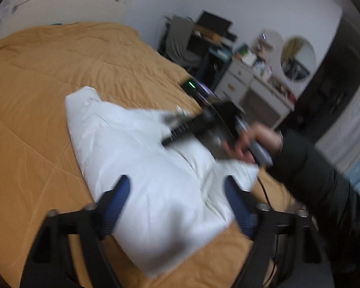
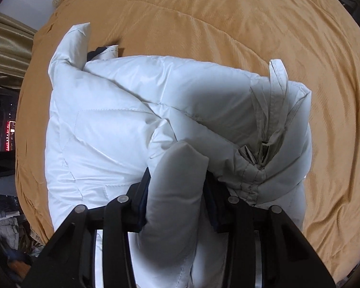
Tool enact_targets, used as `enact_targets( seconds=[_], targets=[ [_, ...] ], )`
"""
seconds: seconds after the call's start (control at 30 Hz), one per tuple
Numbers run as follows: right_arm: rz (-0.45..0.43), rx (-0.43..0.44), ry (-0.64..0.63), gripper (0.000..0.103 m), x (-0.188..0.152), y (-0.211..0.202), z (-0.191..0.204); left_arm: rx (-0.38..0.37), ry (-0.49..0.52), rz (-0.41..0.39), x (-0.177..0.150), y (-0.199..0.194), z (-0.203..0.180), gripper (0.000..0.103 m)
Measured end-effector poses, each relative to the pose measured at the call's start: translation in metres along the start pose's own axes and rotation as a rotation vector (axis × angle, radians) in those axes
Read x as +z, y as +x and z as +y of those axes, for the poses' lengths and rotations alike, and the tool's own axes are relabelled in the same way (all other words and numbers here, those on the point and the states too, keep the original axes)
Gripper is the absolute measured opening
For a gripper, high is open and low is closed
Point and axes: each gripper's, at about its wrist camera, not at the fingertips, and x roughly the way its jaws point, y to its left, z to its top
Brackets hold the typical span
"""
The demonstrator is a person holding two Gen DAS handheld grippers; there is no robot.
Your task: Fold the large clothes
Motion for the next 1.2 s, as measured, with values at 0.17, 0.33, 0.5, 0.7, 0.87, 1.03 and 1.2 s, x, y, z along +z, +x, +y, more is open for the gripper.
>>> enact_targets(
  seconds=[0.17, 0.33, 0.5, 0.7, 0.87, 1.03, 1.2],
  targets=[
    [-0.070, -0.008, -0.024, 0.044, -0.025, -0.004, -0.003, 0.082, -0.073, 0.123, 0.028, 0.125, 0.055, 0.085],
    [-0.222, -0.094, -0.028, 0.051, -0.082, -0.053, 0.000, 0.102, -0.074, 0.156, 0.017, 0.147, 0.069, 0.090],
    [-0.622, -0.096, -0.148, 0.051, -0.195, -0.153, 0.064, 0.122, -0.075, 0.152, 0.022, 0.149, 0.066, 0.090],
    [-0.476, -0.186, -0.074, 0.051, -0.256, -0.067, 0.071, 0.105, -0.083, 0.149, 0.009, 0.151, 0.058, 0.091],
    [-0.460, -0.036, 0.103, 0.051, -0.267, -0.010, 0.017, 0.155, 0.051, 0.159, 0.034, 0.134, 0.023, 0.089],
    [-0.483, -0.044, 0.104, 0.051, -0.273, -0.006, 0.018, 0.156, 0.242, 0.192, 0.071, 0.152, -0.047, 0.091],
    [-0.502, -0.048, 0.114, 0.051, -0.279, -0.003, 0.019, 0.363, 0.480, 0.358, 0.085, 0.257, -0.081, 0.098]
  ],
)
